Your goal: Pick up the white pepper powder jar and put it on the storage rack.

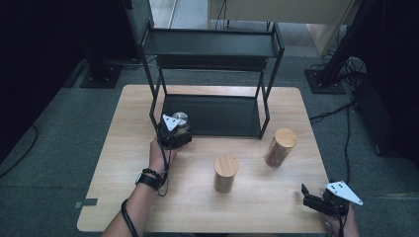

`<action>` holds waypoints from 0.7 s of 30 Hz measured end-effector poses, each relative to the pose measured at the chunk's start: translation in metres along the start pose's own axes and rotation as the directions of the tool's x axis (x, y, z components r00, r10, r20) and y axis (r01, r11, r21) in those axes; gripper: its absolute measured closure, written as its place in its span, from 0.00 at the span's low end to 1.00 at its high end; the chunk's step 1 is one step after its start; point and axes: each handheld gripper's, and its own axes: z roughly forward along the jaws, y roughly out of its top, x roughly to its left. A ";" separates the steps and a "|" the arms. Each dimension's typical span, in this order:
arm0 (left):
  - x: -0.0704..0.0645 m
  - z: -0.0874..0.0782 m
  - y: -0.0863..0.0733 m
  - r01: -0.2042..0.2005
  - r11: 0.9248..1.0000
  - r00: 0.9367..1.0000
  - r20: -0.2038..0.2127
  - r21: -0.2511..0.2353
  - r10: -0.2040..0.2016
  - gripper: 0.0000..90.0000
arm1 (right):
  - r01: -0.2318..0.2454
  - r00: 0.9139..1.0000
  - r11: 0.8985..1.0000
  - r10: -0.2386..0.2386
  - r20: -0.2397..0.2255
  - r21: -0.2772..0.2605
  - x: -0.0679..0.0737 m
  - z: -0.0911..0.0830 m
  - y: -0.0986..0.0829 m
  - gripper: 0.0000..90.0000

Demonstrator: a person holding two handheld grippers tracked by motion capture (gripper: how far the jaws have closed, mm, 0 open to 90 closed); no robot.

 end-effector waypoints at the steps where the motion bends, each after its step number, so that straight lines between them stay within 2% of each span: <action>1: 0.000 0.002 0.002 -0.005 1.000 1.000 -0.003 0.001 0.005 0.34 | -0.001 1.000 1.000 0.001 0.000 0.001 0.000 0.000 0.000 0.00; 16: 0.005 0.026 0.020 -0.007 1.000 0.999 -0.038 0.001 0.007 0.34 | -0.001 1.000 1.000 0.001 -0.003 0.003 0.000 0.000 0.000 0.00; 21: 0.008 0.034 0.024 0.014 1.000 0.999 -0.050 0.000 -0.014 0.34 | -0.001 1.000 1.000 0.001 -0.003 0.004 0.000 0.000 0.000 0.00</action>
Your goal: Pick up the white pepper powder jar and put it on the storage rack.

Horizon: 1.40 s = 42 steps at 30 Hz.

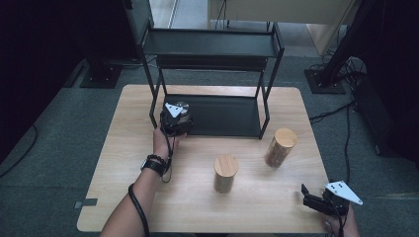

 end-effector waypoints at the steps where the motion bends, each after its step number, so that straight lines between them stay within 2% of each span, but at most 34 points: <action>1: 0.000 0.002 0.001 -0.001 1.000 1.000 -0.002 0.001 0.001 0.34 | 0.000 1.000 1.000 0.000 -0.001 0.001 0.000 0.000 0.000 0.00; 16: 0.003 0.023 0.013 0.002 1.000 0.999 -0.051 0.008 -0.002 0.34 | 0.002 1.000 1.000 -0.002 0.001 0.004 0.000 0.001 0.000 0.00; 23: 0.002 0.031 0.012 0.009 1.000 0.998 -0.064 0.018 -0.008 0.34 | 0.002 1.000 1.000 -0.002 0.000 0.005 0.000 0.001 0.000 0.00; 28: 0.006 0.035 0.010 0.042 0.999 0.996 -0.079 0.022 -0.040 0.34 | 0.003 1.000 1.000 -0.003 -0.001 0.005 0.000 0.001 0.000 0.00; 32: 0.006 0.037 0.011 0.037 0.999 0.995 -0.090 0.024 -0.035 0.34 | 0.004 1.000 1.000 -0.003 0.000 0.006 0.000 0.001 0.001 0.00; 37: 0.005 0.039 0.009 0.036 0.999 0.995 -0.091 0.019 -0.034 0.34 | 0.006 1.000 1.000 -0.006 -0.001 0.008 0.000 0.001 0.001 0.00; 42: 0.006 0.037 0.008 0.051 0.998 0.996 -0.074 0.022 -0.049 0.33 | 0.008 1.000 1.000 -0.008 0.001 0.009 0.001 0.002 0.001 0.00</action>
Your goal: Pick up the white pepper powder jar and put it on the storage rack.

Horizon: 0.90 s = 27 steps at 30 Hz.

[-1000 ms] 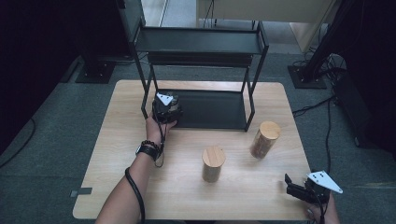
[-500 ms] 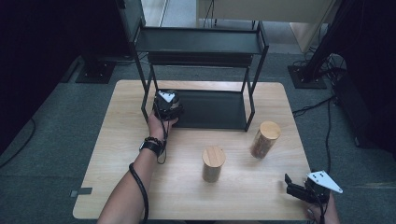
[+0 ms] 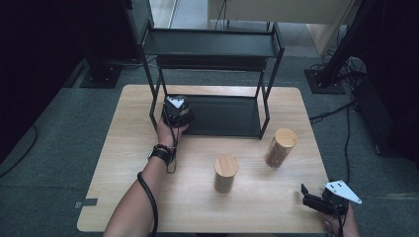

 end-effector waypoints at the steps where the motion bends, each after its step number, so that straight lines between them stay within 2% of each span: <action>1: 0.001 0.000 0.000 0.010 1.000 1.000 0.005 0.003 -0.010 0.33 | 0.000 1.000 1.000 0.000 0.000 0.000 0.000 0.000 0.000 0.00; 2: 0.001 0.000 -0.001 0.019 1.000 1.000 0.006 0.007 -0.019 0.32 | 0.001 1.000 1.000 -0.001 0.001 0.000 0.000 0.000 0.000 0.00; 7: -0.002 0.002 -0.006 0.011 1.000 1.000 0.004 0.030 -0.011 0.27 | 0.003 1.000 1.000 -0.003 0.003 -0.002 0.000 0.000 0.000 0.00; 14: -0.005 -0.005 -0.011 0.016 1.000 1.000 -0.003 0.017 -0.016 0.24 | 0.004 1.000 1.000 -0.004 0.004 -0.003 0.001 0.000 0.000 0.00; 16: -0.006 -0.007 -0.014 0.007 1.000 1.000 -0.008 0.013 -0.006 0.24 | 0.005 1.000 1.000 -0.005 0.004 -0.003 0.001 0.000 0.000 0.00; 27: -0.006 -0.021 -0.032 -0.013 1.000 0.999 0.037 -0.002 0.013 0.24 | 0.012 1.000 1.000 -0.012 0.009 -0.002 0.001 0.000 0.000 0.00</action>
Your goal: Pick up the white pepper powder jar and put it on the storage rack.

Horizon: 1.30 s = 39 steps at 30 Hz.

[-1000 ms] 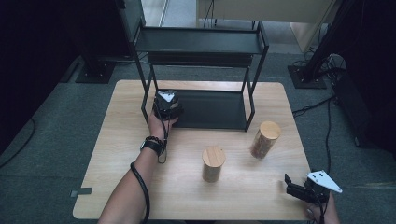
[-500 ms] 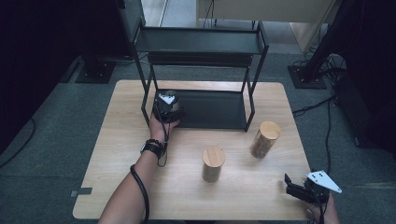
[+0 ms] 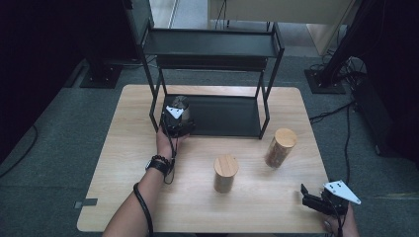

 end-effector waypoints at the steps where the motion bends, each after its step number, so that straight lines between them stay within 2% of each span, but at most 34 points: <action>1: -0.001 -0.001 -0.002 -0.006 1.000 1.000 0.002 0.000 0.006 0.24 | 0.000 1.000 1.000 0.000 0.001 0.000 0.000 0.000 0.000 0.00; 5: -0.001 -0.006 -0.009 0.005 1.000 1.000 0.025 0.000 -0.005 0.22 | 0.001 1.000 1.000 -0.001 0.002 0.000 0.000 0.000 0.000 0.00; 7: -0.002 -0.009 -0.011 0.005 1.000 0.998 0.055 -0.002 -0.005 0.11 | 0.001 1.000 1.000 -0.001 0.001 0.000 0.000 0.000 0.000 0.00; 10: -0.003 -0.013 -0.015 -0.008 1.000 0.998 0.065 -0.012 0.009 0.11 | 0.002 1.000 1.000 -0.002 0.001 -0.001 0.000 0.000 0.000 0.00; 15: -0.001 -0.018 -0.020 -0.002 1.000 0.997 0.071 -0.018 0.003 0.11 | 0.003 1.000 1.000 -0.003 0.001 0.000 0.001 0.000 0.000 0.00; 16: -0.001 -0.018 -0.022 0.000 1.000 0.997 0.077 -0.016 0.001 0.10 | 0.002 1.000 1.000 -0.002 0.001 0.000 0.001 0.000 0.000 0.00; 17: 0.000 -0.019 -0.023 -0.002 1.000 0.996 0.090 -0.009 0.003 0.00 | 0.002 1.000 1.000 -0.002 0.002 0.000 0.001 0.000 0.000 0.00; 21: 0.001 -0.021 -0.027 0.000 1.000 0.994 0.106 -0.010 0.001 0.00 | 0.004 1.000 1.000 -0.004 0.002 0.000 0.001 0.000 0.000 0.00; 30: 0.003 -0.029 -0.033 -0.037 0.999 0.995 0.090 -0.029 0.039 0.00 | 0.006 1.000 1.000 -0.006 0.006 0.000 0.001 0.000 0.000 0.00; 39: 0.010 -0.039 -0.039 -0.041 0.999 0.996 0.075 -0.036 0.043 0.00 | 0.007 1.000 1.000 -0.007 0.009 0.000 0.001 0.000 0.000 0.00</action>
